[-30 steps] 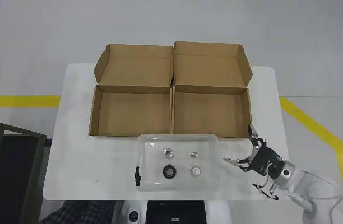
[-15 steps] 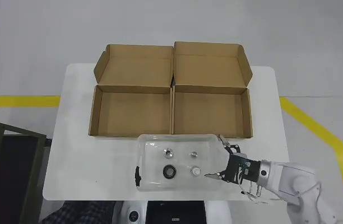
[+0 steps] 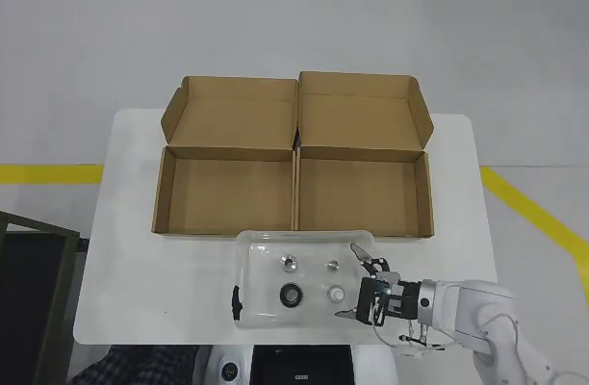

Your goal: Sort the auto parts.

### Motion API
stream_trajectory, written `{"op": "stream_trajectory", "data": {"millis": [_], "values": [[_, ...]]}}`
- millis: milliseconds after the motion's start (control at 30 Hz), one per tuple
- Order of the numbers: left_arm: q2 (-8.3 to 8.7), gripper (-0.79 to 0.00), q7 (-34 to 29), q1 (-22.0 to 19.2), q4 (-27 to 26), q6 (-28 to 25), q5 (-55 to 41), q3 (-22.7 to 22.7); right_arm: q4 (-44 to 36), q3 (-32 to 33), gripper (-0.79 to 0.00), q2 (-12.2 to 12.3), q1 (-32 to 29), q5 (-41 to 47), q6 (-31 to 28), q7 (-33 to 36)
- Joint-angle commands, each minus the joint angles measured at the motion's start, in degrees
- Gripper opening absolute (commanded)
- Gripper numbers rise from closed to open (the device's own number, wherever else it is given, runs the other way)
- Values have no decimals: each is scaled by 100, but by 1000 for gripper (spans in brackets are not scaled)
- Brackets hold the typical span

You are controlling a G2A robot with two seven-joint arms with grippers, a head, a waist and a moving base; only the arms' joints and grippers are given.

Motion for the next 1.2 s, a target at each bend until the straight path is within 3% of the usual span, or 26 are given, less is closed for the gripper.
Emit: {"op": "stream_trajectory", "data": {"millis": [0,267,333,400,667,1167], "values": [[0,0,0,0,0,0,0,0,9,-57,0,5,25,-42,44,48],[0,0,0,0,0,0,0,0,43,-249,0,31,97,-180,211,209],[0,0,0,0,0,0,0,0,64,-293,-145,39,112,-220,229,242],[0,0,0,0,0,0,0,0,89,-327,-215,47,125,-265,251,263],[0,0,0,0,0,0,0,0,132,-459,-234,87,136,-437,241,325],[0,0,0,0,0,0,0,0,190,-741,-483,159,181,-727,119,358]]}}
